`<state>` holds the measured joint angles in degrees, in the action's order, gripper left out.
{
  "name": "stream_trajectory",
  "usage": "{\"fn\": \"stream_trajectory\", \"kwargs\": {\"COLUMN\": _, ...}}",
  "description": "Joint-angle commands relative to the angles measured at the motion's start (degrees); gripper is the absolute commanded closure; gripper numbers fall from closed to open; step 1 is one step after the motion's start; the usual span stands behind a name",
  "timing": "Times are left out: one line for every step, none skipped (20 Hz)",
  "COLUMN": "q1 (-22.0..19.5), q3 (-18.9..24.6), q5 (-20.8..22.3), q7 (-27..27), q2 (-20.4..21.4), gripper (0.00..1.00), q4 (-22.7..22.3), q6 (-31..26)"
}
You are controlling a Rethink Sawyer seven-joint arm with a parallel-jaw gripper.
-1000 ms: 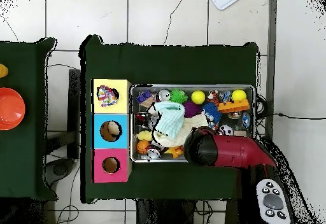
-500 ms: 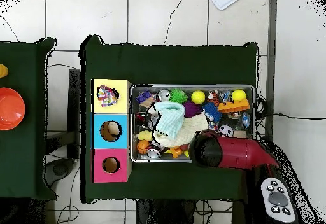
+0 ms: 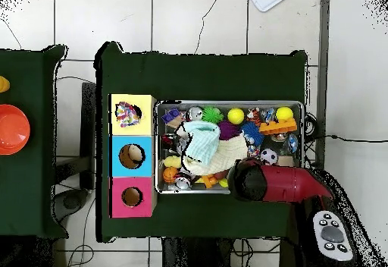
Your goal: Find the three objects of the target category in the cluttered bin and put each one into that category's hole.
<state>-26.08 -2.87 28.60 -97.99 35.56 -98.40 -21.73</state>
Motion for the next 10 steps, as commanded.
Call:
{"fn": "stream_trajectory", "kwargs": {"q1": -0.3, "q3": 4.6, "q5": 3.4, "q7": -1.3, "q2": -3.7, "gripper": 0.00, "q4": 2.6, "q6": 4.8}}
{"fn": "stream_trajectory", "kwargs": {"q1": -0.2, "q3": 4.4, "q5": 3.6, "q7": -1.6, "q2": -4.0, "gripper": 0.00, "q4": 2.7, "q6": 5.3}}
{"fn": "stream_trajectory", "kwargs": {"q1": 0.0, "q3": 4.3, "q5": 3.7, "q7": -1.8, "q2": -4.4, "gripper": 0.00, "q4": 3.1, "q6": 5.5}}
{"fn": "stream_trajectory", "kwargs": {"q1": 0.2, "q3": 4.2, "q5": 3.8, "q7": -2.0, "q2": -4.5, "gripper": 0.00, "q4": 3.2, "q6": 5.8}}
{"fn": "stream_trajectory", "kwargs": {"q1": 0.3, "q3": 4.2, "q5": 3.8, "q7": -1.9, "q2": -4.4, "gripper": 0.00, "q4": 3.3, "q6": 5.9}}
{"fn": "stream_trajectory", "kwargs": {"q1": 0.2, "q3": 4.4, "q5": 3.9, "q7": -2.0, "q2": -4.4, "gripper": 0.00, "q4": 3.3, "q6": 6.4}}
{"fn": "stream_trajectory", "kwargs": {"q1": 0.2, "q3": 4.5, "q5": 4.0, "q7": -2.2, "q2": -4.8, "gripper": 0.00, "q4": 3.4, "q6": 7.3}}
{"fn": "stream_trajectory", "kwargs": {"q1": 0.1, "q3": 4.6, "q5": 4.1, "q7": -2.3, "q2": -4.8, "gripper": 0.00, "q4": 3.5, "q6": 8.0}}
{"fn": "stream_trajectory", "kwargs": {"q1": 0.0, "q3": 4.6, "q5": 4.2, "q7": -2.3, "q2": -4.9, "gripper": 0.00, "q4": 3.6, "q6": 8.4}}
{"fn": "stream_trajectory", "kwargs": {"q1": -0.1, "q3": 4.7, "q5": 4.2, "q7": -2.1, "q2": -5.0, "gripper": 0.00, "q4": 3.7, "q6": 8.3}}
